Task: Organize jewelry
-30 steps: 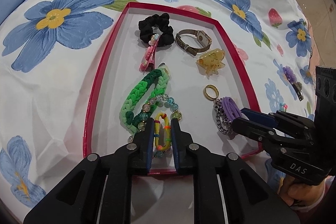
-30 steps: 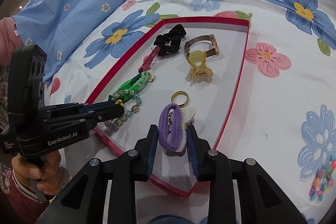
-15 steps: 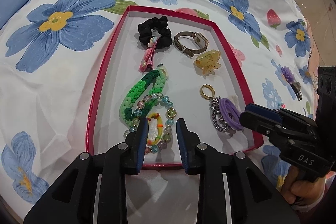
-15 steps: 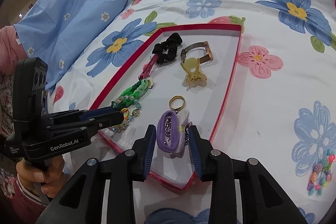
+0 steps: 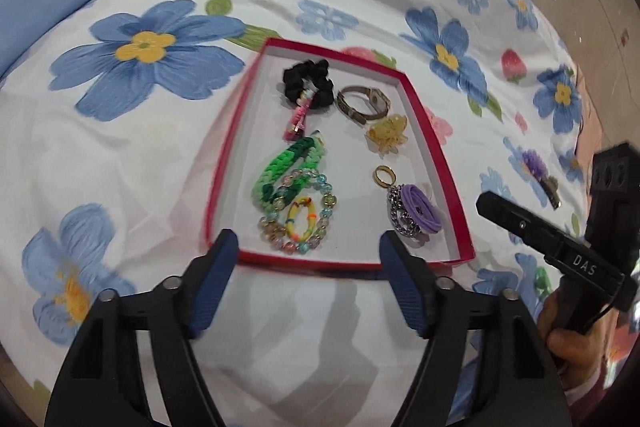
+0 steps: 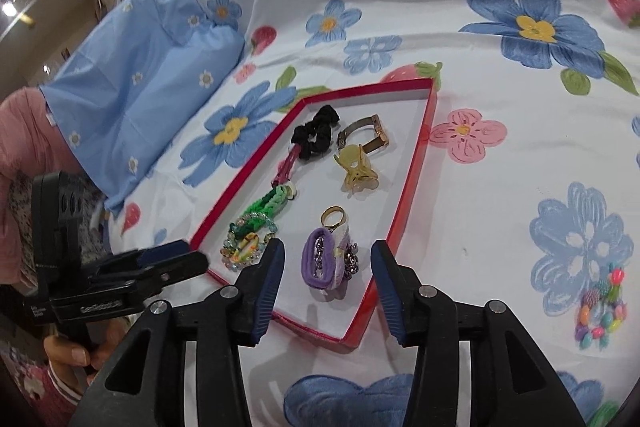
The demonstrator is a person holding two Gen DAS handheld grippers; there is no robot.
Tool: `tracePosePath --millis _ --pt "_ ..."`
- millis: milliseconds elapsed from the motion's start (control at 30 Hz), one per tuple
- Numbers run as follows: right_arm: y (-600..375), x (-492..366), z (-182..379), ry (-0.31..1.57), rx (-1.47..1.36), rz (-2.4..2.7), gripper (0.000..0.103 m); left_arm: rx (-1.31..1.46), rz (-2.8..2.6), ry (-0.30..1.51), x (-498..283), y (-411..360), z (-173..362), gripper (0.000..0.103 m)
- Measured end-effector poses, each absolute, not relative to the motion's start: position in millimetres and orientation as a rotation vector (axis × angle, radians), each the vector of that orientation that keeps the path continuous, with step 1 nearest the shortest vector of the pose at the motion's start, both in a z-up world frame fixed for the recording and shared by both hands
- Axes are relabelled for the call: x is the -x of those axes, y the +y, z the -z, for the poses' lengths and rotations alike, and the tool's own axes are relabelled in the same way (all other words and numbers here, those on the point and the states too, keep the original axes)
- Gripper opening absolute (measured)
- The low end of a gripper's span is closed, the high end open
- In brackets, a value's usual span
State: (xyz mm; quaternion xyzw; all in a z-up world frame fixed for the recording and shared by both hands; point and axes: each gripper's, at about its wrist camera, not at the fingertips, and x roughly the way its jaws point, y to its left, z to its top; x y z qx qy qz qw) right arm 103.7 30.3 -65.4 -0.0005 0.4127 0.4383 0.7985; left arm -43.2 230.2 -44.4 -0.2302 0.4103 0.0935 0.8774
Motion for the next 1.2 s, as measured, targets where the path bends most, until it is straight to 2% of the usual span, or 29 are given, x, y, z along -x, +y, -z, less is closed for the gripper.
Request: tracePosePath --millis 133,467,667,733,900,1200 --pt "18 -95 64 0.840 -0.051 -0.941 0.064 0.523 -0.208 0.829 56 232 44 0.080" --pt "11 -66 41 0.744 -0.050 -0.980 0.077 0.473 -0.249 0.805 76 222 22 0.083" --pt "9 -55 -1 0.644 0.002 -1.015 0.090 0.410 -0.306 0.737 83 217 -7 0.102" --pt "7 -48 -12 0.583 0.025 -1.003 0.098 0.390 -0.338 0.724 86 216 -8 0.103" --pt "4 -34 -4 0.493 0.095 -0.926 0.100 0.372 -0.366 0.763 87 210 11 0.103" --pt "1 -35 47 0.638 0.084 -0.917 0.100 0.256 -0.427 0.812 95 189 27 0.103"
